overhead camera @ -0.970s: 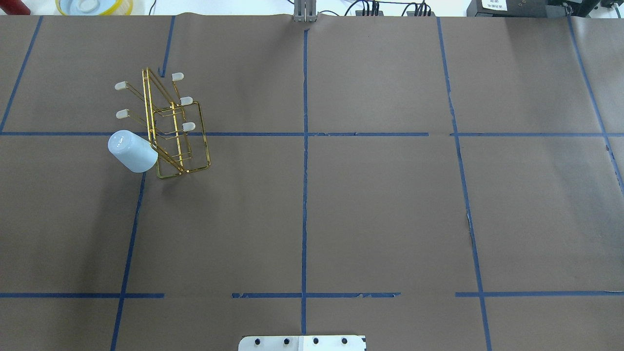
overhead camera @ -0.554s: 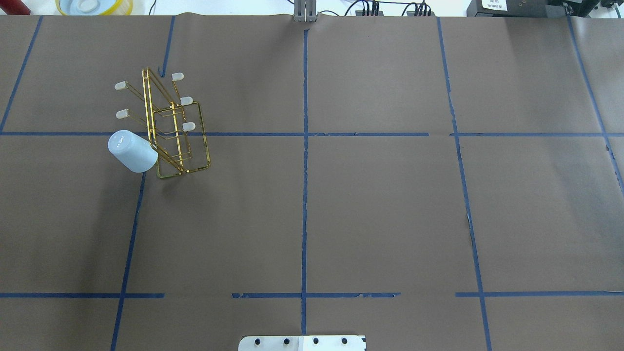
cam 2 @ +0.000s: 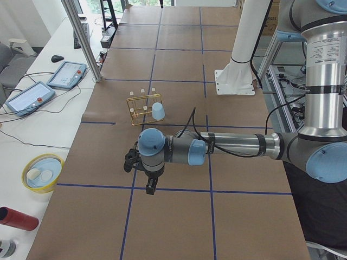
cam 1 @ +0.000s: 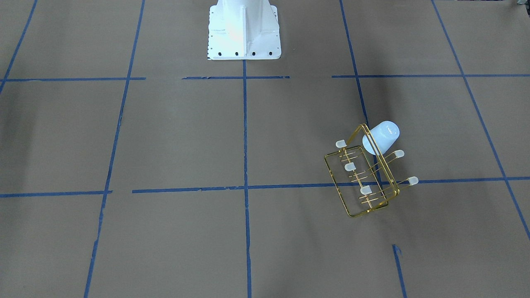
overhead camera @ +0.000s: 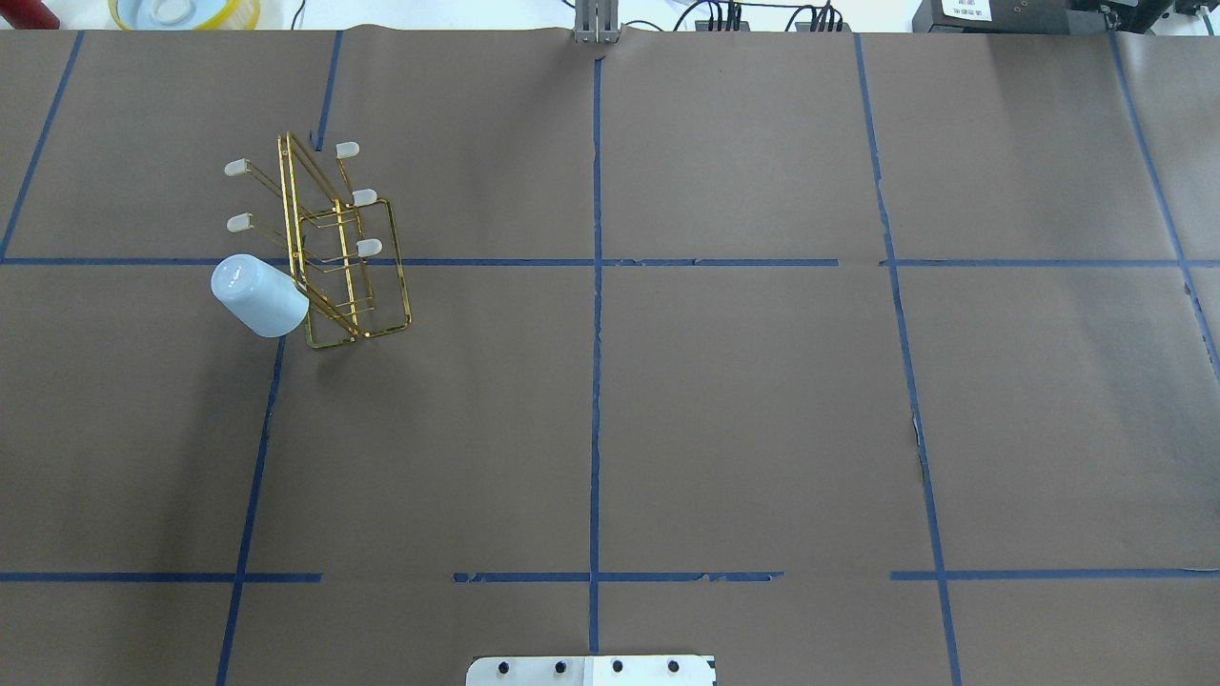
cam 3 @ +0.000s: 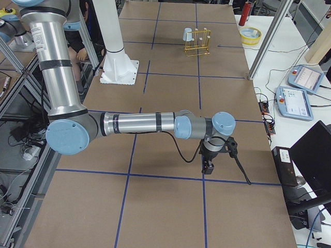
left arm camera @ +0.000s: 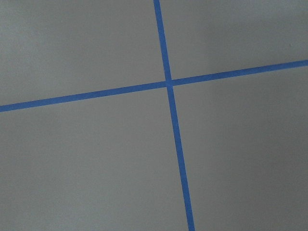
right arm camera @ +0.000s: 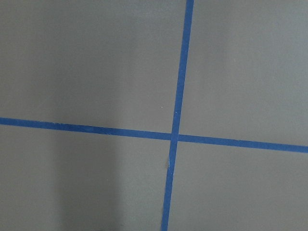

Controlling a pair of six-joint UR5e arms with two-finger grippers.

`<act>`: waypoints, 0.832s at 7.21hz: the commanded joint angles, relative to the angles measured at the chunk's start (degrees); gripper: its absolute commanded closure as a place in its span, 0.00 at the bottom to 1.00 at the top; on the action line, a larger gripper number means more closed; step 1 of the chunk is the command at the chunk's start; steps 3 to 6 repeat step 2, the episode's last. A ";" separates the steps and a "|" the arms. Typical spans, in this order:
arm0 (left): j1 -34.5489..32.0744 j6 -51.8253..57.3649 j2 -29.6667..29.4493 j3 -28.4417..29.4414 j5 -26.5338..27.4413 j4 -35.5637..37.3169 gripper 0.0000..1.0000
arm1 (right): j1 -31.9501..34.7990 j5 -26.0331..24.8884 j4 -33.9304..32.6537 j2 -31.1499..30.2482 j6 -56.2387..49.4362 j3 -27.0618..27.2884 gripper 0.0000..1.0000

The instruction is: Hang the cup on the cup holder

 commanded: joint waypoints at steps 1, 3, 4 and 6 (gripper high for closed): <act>0.00 0.05 0.02 -0.06 0.00 0.00 0.00 | 0.01 0.00 0.00 0.00 0.00 0.00 0.00; 0.00 0.05 0.02 -0.06 0.00 0.00 0.00 | 0.01 0.00 0.00 0.00 0.00 0.00 0.00; 0.00 0.05 0.02 -0.06 0.00 0.00 0.00 | 0.01 0.00 0.00 0.00 0.00 0.00 0.00; 0.00 0.05 0.02 -0.06 0.00 0.00 0.00 | 0.01 0.00 0.00 0.00 0.00 0.00 0.00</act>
